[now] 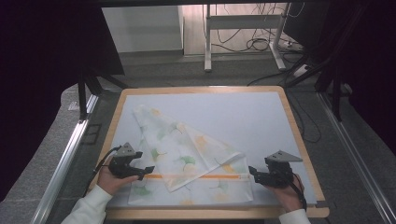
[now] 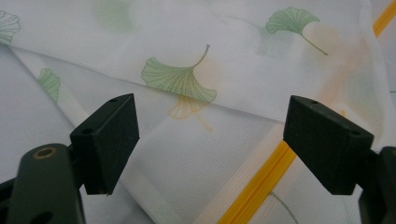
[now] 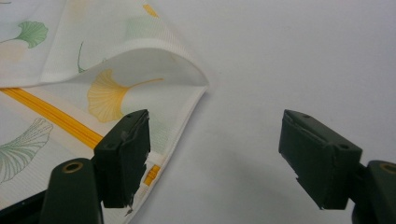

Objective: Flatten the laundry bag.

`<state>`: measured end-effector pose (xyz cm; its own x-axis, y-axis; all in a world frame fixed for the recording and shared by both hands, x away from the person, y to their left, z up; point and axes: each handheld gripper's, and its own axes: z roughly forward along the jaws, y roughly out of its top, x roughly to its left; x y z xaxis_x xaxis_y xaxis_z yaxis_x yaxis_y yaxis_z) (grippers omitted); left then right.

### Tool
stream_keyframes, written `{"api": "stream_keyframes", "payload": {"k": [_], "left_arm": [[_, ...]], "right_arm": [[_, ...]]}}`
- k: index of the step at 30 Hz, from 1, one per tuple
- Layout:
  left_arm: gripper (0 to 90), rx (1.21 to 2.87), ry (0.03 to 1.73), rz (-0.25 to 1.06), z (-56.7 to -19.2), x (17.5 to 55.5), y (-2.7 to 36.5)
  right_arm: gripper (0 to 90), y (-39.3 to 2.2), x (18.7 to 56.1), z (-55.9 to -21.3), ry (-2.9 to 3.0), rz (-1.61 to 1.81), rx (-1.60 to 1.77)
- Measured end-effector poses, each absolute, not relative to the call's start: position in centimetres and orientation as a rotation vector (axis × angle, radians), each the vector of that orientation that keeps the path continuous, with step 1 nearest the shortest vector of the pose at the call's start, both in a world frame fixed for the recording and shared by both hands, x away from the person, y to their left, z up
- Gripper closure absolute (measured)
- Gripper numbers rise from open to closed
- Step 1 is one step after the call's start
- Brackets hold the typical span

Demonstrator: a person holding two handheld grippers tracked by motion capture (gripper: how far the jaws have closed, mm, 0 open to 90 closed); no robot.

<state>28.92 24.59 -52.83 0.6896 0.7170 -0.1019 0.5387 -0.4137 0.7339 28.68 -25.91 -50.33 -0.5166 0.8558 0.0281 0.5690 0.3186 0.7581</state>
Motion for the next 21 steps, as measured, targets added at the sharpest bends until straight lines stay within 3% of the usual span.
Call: {"api": "stream_keyframes", "payload": {"k": [21], "left_arm": [[18.8, 2.141, 0.942, 0.28, -52.88, 28.92, 24.48]], "right_arm": [[33.5, -25.45, 28.57, -49.97, 2.258, 1.071, 1.257]]}}
